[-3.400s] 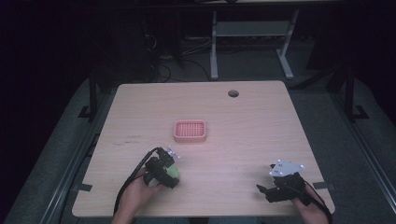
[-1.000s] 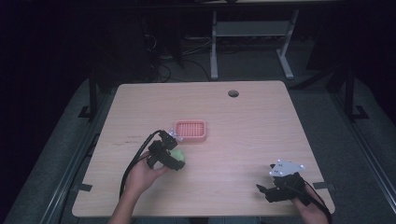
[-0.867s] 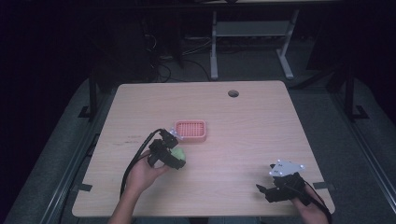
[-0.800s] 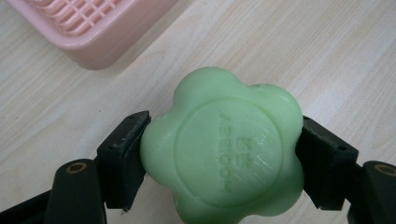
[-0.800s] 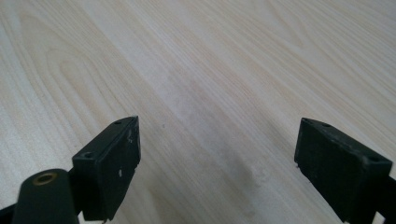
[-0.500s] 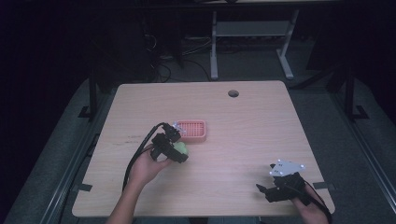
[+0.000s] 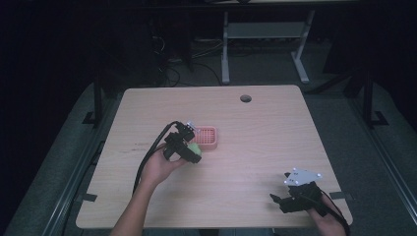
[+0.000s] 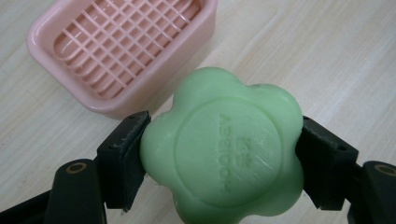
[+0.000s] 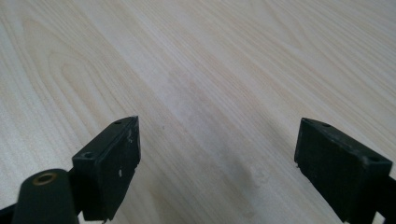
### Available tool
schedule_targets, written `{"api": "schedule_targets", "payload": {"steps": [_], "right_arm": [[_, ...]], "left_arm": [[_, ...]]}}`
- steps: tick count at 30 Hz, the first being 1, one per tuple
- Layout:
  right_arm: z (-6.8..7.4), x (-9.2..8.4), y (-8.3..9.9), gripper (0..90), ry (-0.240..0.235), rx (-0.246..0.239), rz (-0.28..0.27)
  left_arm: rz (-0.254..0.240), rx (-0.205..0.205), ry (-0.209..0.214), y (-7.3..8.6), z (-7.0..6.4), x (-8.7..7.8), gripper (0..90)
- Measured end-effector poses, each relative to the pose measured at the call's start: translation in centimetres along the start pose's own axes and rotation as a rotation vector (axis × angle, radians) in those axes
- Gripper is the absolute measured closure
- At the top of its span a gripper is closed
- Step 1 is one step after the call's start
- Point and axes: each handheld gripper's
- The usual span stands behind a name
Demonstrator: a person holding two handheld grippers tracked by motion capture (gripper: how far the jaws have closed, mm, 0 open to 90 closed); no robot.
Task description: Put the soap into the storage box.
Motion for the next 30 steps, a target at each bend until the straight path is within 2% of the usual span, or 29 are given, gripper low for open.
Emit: {"api": "schedule_targets", "payload": {"steps": [9,13,22,30], "right_arm": [[0.0,0.0,0.0,13.9,0.002,-0.001,0.000],[0.0,0.0,0.0,13.9,0.001,-0.001,0.000],[0.0,0.0,0.0,13.8,0.000,0.005,-0.004],[-0.1,-0.1,0.1,13.9,0.001,0.013,-0.008]], "left_arm": [[-0.003,-0.025,-0.001,-1.5,0.6,0.5,26.3],[0.006,-0.015,-0.008,-2.5,0.9,0.7,26.3],[0.013,-0.022,-0.025,-4.5,1.2,1.2,26.3],[0.037,-0.021,-0.040,-5.9,2.1,1.7,26.3]]}}
Point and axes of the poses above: each handheld gripper's, and its own axes: x roughly forward along the jaws, y roughly out of its underside, z roughly to its left, and after that the axes turned 3 degrees about -x, right-handed
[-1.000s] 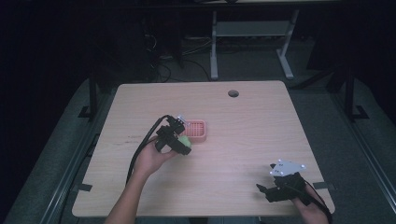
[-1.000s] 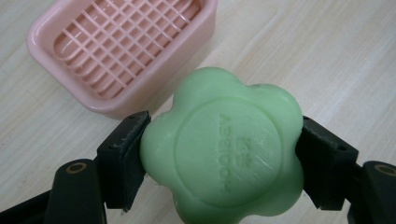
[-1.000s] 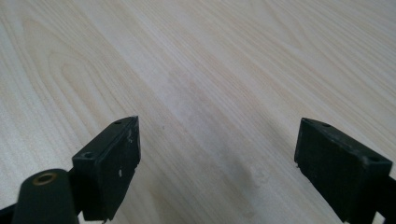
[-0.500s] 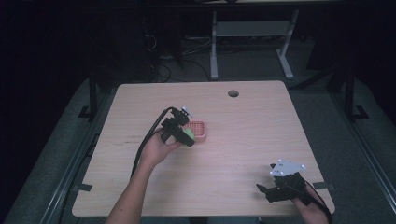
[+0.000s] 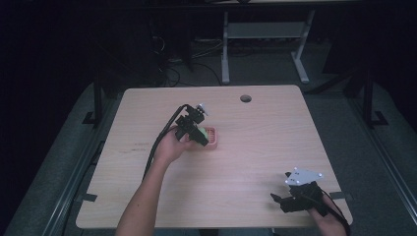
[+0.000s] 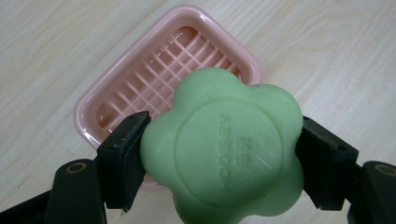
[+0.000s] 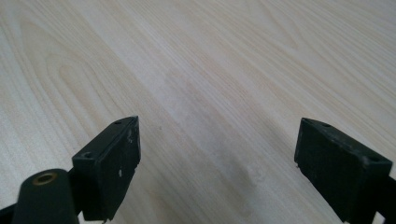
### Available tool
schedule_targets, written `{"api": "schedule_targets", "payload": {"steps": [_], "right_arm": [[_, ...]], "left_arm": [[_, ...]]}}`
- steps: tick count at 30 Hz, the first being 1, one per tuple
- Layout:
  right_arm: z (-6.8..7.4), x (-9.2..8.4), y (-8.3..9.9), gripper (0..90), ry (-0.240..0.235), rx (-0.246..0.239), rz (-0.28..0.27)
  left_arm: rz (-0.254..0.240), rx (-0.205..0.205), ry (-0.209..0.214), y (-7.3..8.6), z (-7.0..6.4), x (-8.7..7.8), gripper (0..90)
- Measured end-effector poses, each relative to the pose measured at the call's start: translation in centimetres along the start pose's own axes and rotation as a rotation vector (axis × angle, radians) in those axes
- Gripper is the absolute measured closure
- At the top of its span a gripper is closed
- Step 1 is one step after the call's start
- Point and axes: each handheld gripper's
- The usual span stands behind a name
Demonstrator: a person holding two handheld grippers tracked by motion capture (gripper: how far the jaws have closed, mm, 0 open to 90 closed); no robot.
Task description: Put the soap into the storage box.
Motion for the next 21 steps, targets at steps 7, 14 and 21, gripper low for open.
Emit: {"api": "schedule_targets", "payload": {"steps": [7,14,21], "right_arm": [[0.0,0.0,0.0,13.9,0.002,-0.001,-0.002],[-0.1,0.0,0.0,13.9,0.002,-0.002,-0.002],[-0.1,0.0,0.0,13.8,0.002,-0.003,-0.004]], "left_arm": [[-0.002,-0.013,0.008,-1.6,0.4,0.3,26.3],[0.015,-0.039,0.001,-2.5,1.1,1.1,26.3],[0.052,-0.074,-0.012,-2.8,2.1,2.4,26.3]]}}
Point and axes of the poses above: each handheld gripper's, and its own axes: x roughly forward along the jaws, y roughly out of its underside, z roughly to its left, and after that the axes turned 3 degrees about -x, right-handed
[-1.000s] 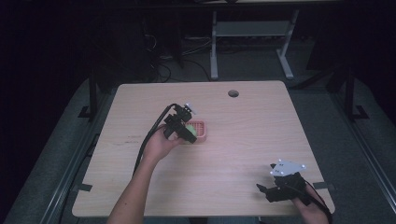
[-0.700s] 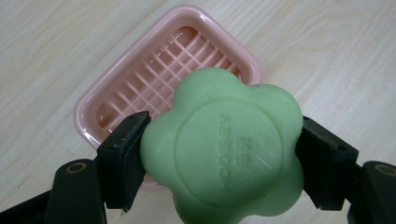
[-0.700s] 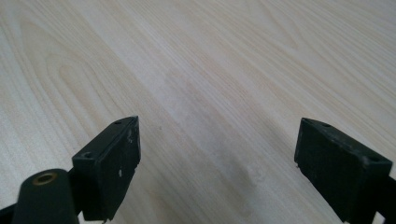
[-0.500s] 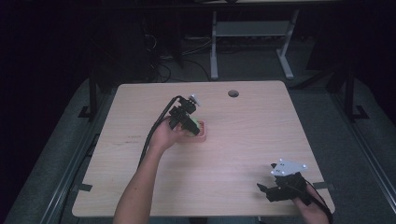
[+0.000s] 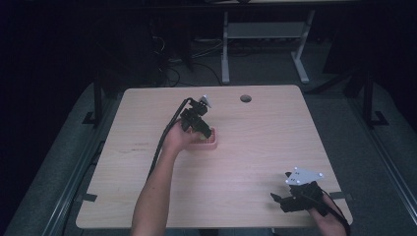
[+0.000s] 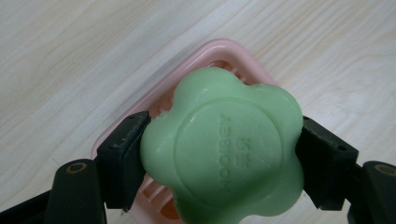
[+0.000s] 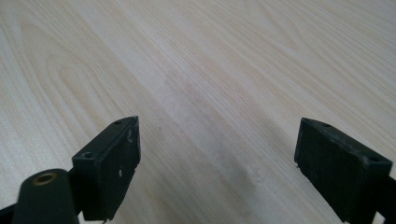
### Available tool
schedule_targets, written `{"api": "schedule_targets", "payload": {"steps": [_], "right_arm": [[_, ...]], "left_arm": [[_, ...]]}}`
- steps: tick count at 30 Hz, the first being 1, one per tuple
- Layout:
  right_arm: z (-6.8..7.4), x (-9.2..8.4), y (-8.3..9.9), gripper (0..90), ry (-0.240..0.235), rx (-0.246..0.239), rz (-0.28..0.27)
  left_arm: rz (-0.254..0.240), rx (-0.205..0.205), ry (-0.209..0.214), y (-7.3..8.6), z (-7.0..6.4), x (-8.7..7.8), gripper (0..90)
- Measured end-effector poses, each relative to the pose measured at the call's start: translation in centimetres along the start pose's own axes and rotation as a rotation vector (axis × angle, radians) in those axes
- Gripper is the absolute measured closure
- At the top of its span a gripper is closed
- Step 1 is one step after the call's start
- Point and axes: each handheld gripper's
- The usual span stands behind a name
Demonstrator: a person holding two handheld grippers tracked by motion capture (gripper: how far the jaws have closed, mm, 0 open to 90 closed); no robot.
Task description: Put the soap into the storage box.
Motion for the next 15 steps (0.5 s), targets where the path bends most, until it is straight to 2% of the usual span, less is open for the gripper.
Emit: {"api": "schedule_targets", "payload": {"steps": [3,10,15], "right_arm": [[0.0,0.0,0.0,13.9,0.001,0.001,0.001],[0.0,0.0,0.0,13.8,0.001,0.001,0.000],[0.0,0.0,0.0,13.9,0.000,0.000,0.000]], "left_arm": [[0.003,-0.018,-0.003,0.0,0.3,0.5,26.2],[0.023,-0.030,-0.004,-0.2,0.5,1.4,26.2],[0.033,-0.043,0.010,-0.1,0.5,1.8,26.2]]}}
Point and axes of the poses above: each handheld gripper's, and its own axes: x roughly forward along the jaws, y roughly out of its underside, z roughly to its left, and after that the axes turned 3 degrees about -x, right-handed
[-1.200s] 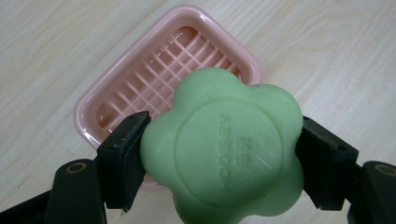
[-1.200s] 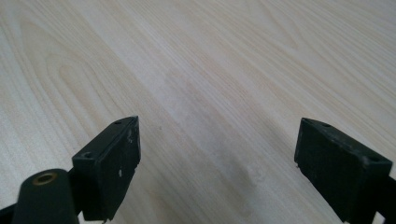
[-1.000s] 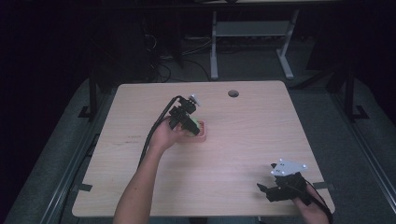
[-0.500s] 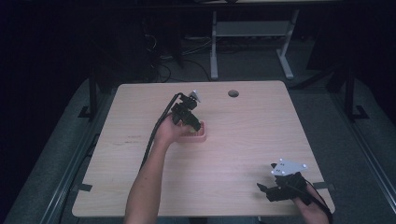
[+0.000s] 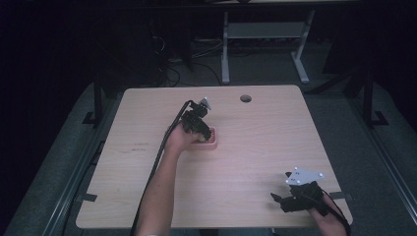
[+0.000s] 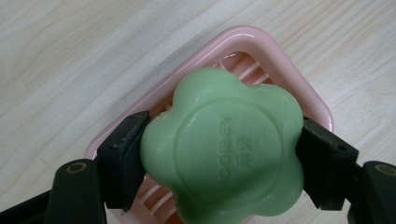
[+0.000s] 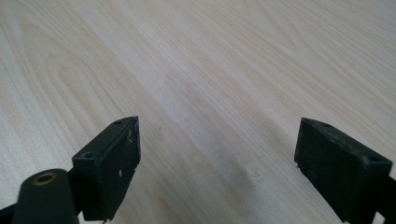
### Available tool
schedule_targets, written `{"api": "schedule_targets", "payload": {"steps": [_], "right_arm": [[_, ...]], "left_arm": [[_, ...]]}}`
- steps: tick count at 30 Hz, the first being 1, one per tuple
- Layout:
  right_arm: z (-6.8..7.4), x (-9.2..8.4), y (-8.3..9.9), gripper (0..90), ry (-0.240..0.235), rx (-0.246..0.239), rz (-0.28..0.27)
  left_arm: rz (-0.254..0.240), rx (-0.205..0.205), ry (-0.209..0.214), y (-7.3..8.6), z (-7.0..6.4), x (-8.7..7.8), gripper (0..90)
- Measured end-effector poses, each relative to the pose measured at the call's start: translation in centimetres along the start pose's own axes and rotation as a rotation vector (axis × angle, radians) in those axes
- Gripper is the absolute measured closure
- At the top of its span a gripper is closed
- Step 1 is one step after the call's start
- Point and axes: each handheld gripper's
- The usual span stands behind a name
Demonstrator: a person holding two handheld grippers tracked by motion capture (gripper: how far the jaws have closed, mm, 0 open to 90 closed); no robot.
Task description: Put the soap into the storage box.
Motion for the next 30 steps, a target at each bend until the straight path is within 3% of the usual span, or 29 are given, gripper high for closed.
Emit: {"api": "schedule_targets", "payload": {"steps": [30], "right_arm": [[0.1,-0.1,-0.1,13.9,-0.001,-0.004,-0.003]], "left_arm": [[0.004,-0.031,0.003,0.2,0.0,1.1,26.0]]}}
Point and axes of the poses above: each handheld gripper's, and its own axes: x roughly forward along the jaws, y roughly out of its underside, z roughly to its left, and after that the axes turned 3 degrees about -x, right-handed
